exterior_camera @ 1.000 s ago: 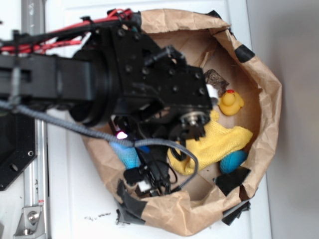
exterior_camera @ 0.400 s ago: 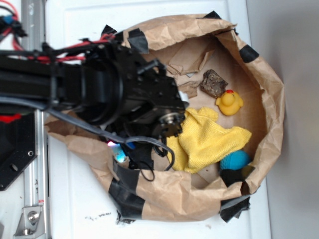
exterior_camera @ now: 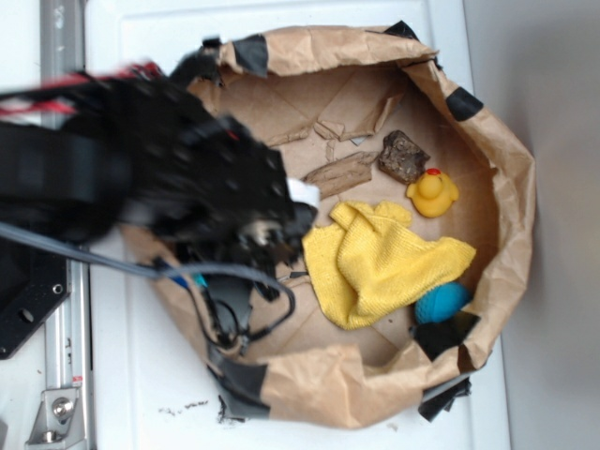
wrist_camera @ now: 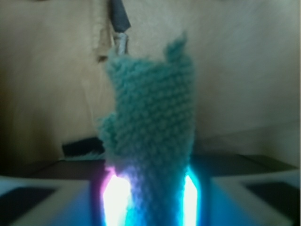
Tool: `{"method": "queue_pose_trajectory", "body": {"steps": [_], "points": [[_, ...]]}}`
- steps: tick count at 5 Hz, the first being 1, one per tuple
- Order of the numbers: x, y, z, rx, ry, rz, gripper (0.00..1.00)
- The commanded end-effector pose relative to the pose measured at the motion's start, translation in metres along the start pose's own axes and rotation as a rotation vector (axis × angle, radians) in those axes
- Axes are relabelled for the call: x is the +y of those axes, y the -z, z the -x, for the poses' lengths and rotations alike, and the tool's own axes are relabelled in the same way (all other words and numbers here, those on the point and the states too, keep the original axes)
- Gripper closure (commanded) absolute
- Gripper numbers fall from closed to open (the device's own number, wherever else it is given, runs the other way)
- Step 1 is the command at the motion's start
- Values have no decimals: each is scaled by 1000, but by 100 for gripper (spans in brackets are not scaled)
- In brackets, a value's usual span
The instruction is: Grab the blue cloth.
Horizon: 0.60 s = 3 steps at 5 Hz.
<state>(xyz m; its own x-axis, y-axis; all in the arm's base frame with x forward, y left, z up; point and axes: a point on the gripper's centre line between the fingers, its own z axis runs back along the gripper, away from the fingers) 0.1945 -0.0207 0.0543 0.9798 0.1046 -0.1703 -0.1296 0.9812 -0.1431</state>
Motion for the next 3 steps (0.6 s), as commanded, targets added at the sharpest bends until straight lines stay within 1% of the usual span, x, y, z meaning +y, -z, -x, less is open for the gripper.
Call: {"method": "queue_pose_trajectory", "body": {"steps": [1,2,3], "points": [[8,-114,-17,-192,23,-41,100],[1,-119,-19,-146,31,-110,100],[-4,-119,-14,-166,50,-211,100]]}}
